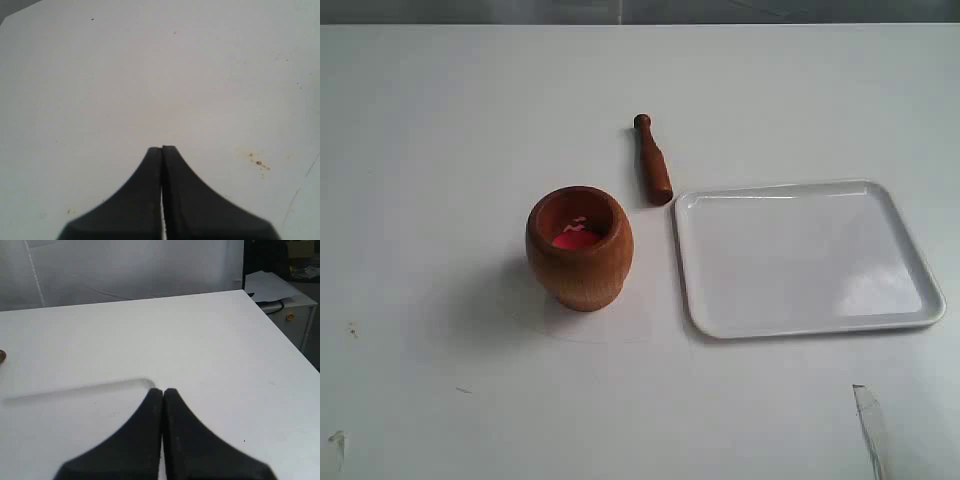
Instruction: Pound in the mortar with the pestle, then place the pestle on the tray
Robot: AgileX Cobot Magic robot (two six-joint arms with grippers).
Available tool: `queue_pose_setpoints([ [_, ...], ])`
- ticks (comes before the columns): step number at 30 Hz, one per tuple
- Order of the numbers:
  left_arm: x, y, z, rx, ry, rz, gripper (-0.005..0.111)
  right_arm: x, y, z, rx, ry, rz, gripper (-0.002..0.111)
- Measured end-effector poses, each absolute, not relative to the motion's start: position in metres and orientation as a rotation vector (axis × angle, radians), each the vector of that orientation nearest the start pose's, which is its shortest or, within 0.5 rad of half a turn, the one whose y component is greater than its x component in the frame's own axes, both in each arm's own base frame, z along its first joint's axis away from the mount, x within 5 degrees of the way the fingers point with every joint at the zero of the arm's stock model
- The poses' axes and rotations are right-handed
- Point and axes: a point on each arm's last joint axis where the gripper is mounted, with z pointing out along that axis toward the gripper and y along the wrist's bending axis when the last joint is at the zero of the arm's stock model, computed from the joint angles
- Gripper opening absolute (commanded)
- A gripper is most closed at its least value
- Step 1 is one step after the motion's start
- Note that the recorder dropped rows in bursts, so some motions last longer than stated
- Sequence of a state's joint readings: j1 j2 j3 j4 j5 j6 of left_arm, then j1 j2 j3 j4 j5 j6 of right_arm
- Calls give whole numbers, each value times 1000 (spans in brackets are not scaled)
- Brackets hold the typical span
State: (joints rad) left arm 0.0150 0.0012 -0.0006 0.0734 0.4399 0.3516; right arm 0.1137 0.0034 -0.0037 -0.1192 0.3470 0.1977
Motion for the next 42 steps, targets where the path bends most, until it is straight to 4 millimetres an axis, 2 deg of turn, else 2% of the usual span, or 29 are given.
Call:
queue_pose_setpoints([
  [19,51,4,174,367,1901,320,0,54,2,183,3,1829,103,0],
  [21,51,4,174,367,1901,320,0,54,1,185,-28,1806,65,0],
  [24,51,4,174,367,1901,320,0,56,3,197,-53,1671,70,0],
  [29,51,4,174,367,1901,320,0,55,7,223,55,1388,264,0],
  [36,51,4,174,367,1901,320,0,41,3,257,131,980,399,0],
  [40,51,4,174,367,1901,320,0,37,-3,262,223,889,486,0],
  [42,51,4,174,367,1901,320,0,39,-4,264,228,878,470,0],
])
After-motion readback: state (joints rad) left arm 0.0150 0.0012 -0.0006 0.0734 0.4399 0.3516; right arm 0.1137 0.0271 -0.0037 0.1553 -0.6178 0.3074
